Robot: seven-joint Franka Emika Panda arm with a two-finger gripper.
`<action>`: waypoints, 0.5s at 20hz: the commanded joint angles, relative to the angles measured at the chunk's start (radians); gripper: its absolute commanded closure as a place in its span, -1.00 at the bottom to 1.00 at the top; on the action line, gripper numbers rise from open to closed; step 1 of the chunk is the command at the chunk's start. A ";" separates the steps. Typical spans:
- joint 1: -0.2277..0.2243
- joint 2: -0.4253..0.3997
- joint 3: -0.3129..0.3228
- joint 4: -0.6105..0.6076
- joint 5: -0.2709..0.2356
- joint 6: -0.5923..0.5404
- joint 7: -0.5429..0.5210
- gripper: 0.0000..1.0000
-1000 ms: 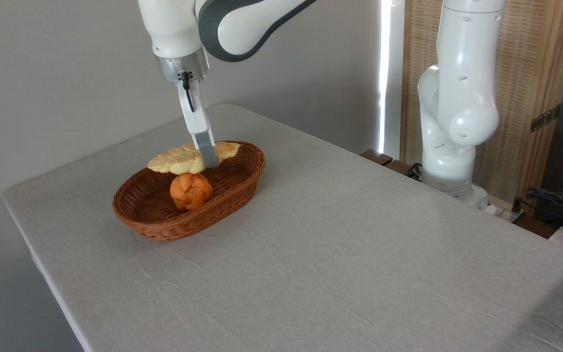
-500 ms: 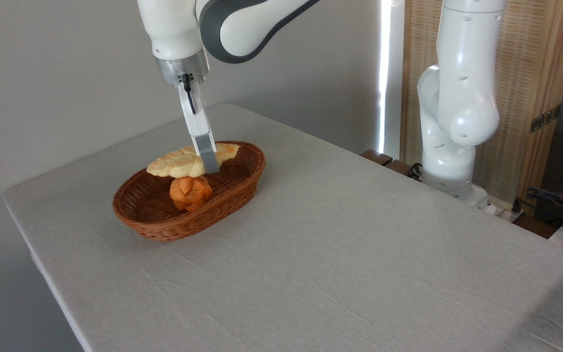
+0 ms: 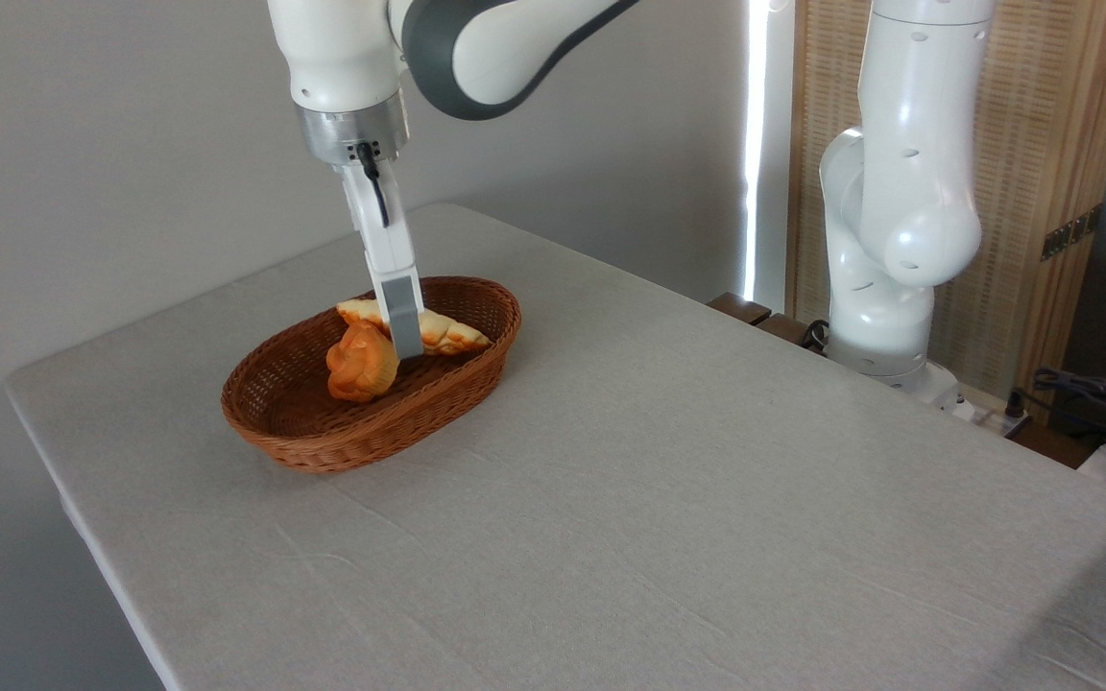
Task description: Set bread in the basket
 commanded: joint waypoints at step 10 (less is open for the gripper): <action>-0.001 0.026 0.221 0.049 0.147 -0.002 -0.056 -1.00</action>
